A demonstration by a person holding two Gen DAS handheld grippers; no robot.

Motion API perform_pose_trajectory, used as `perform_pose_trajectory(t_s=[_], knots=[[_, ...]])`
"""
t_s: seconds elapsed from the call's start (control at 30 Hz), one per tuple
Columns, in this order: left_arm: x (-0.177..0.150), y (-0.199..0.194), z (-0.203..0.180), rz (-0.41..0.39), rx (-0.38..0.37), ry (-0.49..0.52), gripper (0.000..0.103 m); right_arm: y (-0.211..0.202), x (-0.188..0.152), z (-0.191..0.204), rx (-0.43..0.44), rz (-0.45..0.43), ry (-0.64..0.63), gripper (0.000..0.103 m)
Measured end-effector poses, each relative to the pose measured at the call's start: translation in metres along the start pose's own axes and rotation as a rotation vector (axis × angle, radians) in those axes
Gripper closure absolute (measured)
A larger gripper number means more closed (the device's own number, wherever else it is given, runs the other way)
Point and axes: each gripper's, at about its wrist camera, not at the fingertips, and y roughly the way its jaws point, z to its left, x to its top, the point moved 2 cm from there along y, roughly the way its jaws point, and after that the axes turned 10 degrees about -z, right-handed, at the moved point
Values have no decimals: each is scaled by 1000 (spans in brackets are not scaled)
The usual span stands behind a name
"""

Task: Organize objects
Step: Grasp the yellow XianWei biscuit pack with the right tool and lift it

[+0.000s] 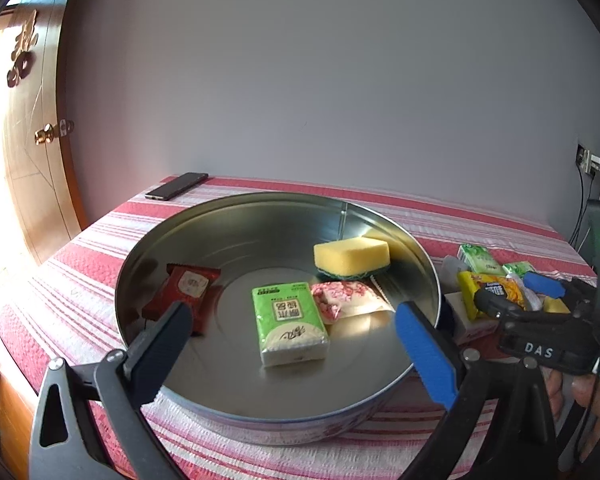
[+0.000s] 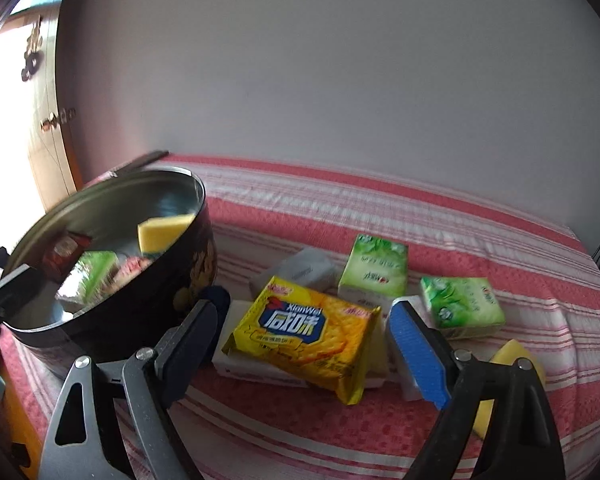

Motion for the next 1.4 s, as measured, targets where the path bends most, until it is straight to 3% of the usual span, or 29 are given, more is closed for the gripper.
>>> perform_pose_trajectory(t_s=[0.33,0.43,0.53,0.7,0.9,1.2,1.4], knots=[[-2,-5,-11,-7,-22,28,0,20,-5,-2,-18,95,5,12],[-1,-5,-12,-10,-20,28,0,18,-5,-2,-2,81,-2,26],[1,-4,-17,-12,-22,36,0,8,-5,-5,18,43,3,28],[5,0,-46,-16,-49,75,0,-15,-3,-19,-19,-45,0,28],[2,7,-98,0,-124,140,0,-52,-3,-63,-105,-126,53,28],[-11,18,-151,59,-211,211,0,-71,-11,-123,-190,-167,140,28],[-21,34,-172,153,-276,200,0,-62,-13,-130,-186,-168,160,28]])
